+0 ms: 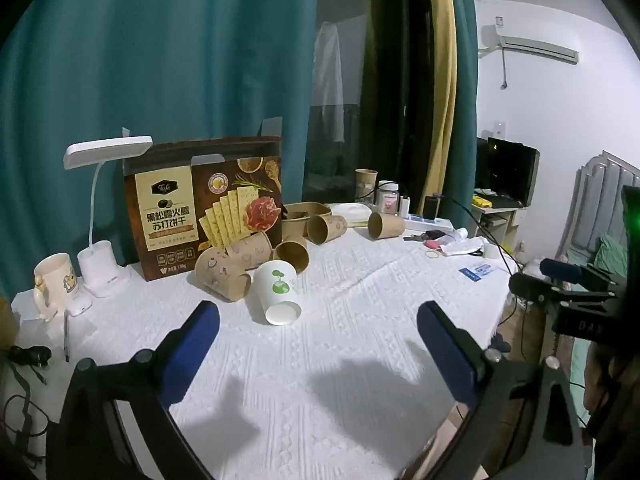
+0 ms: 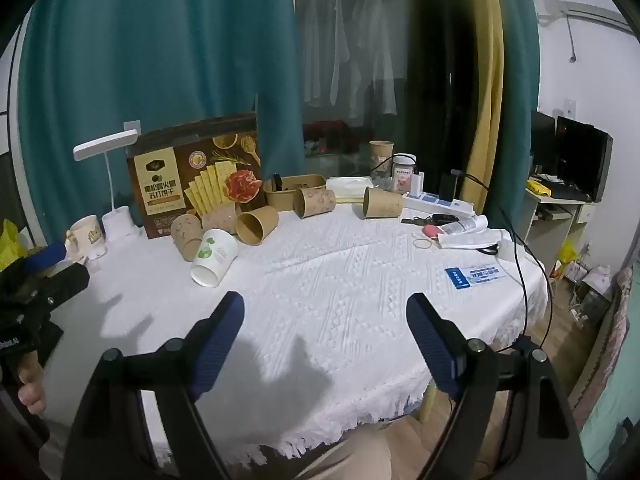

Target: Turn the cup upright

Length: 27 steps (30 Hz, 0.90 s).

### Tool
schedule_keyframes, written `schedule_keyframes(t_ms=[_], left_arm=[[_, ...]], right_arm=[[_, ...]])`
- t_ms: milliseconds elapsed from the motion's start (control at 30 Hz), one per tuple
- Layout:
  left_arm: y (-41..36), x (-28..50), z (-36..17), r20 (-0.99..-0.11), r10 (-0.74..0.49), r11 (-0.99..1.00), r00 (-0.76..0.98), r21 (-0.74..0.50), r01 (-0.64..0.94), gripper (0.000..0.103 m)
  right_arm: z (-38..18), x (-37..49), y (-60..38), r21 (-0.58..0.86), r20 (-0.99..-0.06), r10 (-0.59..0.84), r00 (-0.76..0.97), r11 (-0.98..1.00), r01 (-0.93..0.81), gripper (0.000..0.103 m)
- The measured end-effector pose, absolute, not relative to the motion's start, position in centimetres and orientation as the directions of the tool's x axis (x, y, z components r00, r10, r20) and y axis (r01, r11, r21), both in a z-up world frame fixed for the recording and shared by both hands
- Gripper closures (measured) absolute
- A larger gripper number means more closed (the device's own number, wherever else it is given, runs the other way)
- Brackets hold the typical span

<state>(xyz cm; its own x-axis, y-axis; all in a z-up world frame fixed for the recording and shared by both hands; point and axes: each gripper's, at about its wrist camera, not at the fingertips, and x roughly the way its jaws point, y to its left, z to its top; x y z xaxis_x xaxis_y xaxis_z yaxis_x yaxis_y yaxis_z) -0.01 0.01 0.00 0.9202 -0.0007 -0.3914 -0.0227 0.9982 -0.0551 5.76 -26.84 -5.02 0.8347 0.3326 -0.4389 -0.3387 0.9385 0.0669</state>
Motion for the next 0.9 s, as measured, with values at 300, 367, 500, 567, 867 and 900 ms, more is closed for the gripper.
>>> schedule_keyframes(t_ms=[300,367,500,567,867,900], left_arm=[[-0.04,0.04,-0.04,-0.391,-0.004,0.998,0.92,-0.055,-0.019,0.004],[0.03,0.29,0.1,-0.39,-0.007,0.998,0.921,-0.054,-0.016,0.004],[0.16,0.16,0.18,-0.386,-0.013,0.999,0.922,-0.053,-0.008,0.004],[0.06,0.19,0.24,-0.385,-0.014,0.999,0.923,-0.051,-0.006,0.004],[-0.62,0.73,0.47,-0.382,-0.021,0.999,0.924,-0.046,0.003,0.004],[-0.6,0.83,0.49,-0.383,-0.021,0.999,0.924,-0.047,0.004,0.004]], right_arm=[[-5.05,5.97,-27.05,0.069,-0.436,0.33,0.837,0.94,-0.334,0.022],[-5.01,5.83,-26.91,0.065,-0.434,0.329,0.839,0.94,-0.335,0.022],[-5.01,6.43,-26.84,0.067,-0.435,0.326,0.839,0.941,-0.331,0.022],[-4.96,6.17,-26.82,0.067,-0.435,0.326,0.839,0.941,-0.331,0.022],[-4.98,6.3,-26.95,0.071,-0.436,0.327,0.839,0.941,-0.33,0.022],[-4.99,6.3,-26.98,0.072,-0.435,0.329,0.838,0.941,-0.331,0.022]])
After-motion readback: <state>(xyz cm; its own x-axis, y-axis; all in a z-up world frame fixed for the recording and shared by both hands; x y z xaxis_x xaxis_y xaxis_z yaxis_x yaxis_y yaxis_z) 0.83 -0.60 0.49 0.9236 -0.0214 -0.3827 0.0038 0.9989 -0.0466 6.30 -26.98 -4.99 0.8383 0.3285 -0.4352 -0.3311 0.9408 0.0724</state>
